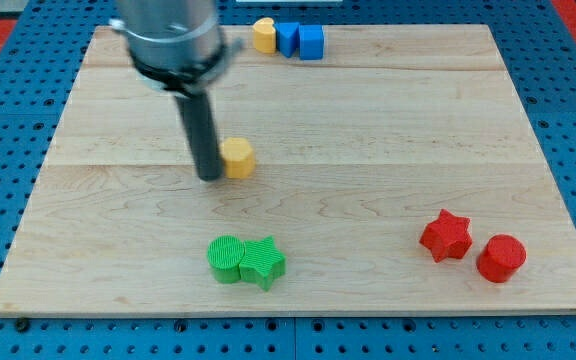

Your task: Slide yellow hexagon towards yellow heart

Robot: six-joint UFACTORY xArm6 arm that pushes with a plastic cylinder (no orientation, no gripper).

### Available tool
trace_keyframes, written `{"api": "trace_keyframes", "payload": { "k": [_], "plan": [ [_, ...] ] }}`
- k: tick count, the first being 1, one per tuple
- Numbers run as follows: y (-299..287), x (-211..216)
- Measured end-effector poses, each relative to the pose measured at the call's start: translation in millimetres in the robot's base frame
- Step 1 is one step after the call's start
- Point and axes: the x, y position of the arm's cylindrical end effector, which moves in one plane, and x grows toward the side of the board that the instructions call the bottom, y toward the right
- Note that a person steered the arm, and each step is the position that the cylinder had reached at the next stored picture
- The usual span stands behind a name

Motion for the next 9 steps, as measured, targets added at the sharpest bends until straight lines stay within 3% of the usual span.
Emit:
{"api": "trace_keyframes", "payload": {
  "k": [1,2,3,5,6,7,8,9],
  "plan": [
    [21,8],
    [56,-23],
    [2,-64],
    [27,-12],
    [-23,-10],
    [-30,-65],
    [-41,-65],
    [-29,-29]
  ]
}}
